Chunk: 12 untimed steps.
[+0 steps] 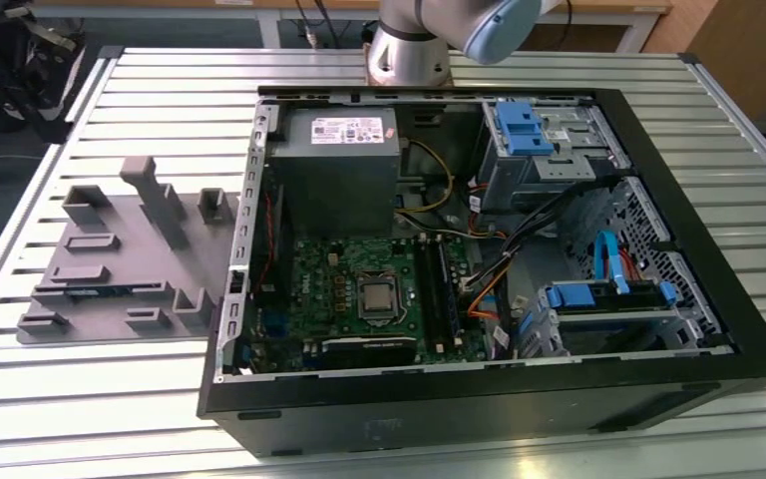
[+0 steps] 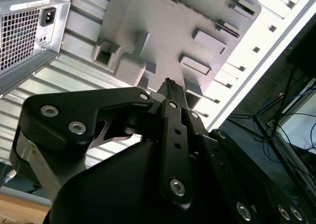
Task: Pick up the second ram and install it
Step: 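Reach for the second ram, then pick up the second ram and move it above second insertion slot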
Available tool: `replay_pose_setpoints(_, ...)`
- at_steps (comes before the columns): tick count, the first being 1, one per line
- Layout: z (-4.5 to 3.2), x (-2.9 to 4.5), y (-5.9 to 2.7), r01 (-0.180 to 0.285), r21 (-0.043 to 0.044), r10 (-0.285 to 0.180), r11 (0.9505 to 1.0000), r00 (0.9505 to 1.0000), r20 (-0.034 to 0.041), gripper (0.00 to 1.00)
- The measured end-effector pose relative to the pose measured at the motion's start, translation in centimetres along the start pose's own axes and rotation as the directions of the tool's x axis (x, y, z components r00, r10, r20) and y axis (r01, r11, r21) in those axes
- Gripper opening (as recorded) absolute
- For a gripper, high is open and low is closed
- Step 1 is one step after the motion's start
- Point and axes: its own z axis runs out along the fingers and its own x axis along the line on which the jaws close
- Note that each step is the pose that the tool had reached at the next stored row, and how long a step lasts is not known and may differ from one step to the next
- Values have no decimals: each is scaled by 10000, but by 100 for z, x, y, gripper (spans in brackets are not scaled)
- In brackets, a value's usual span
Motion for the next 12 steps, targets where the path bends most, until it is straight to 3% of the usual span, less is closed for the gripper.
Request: replay_pose_setpoints(12, 0, 18, -3, 0, -1, 0, 10000, 10000, 0, 11)
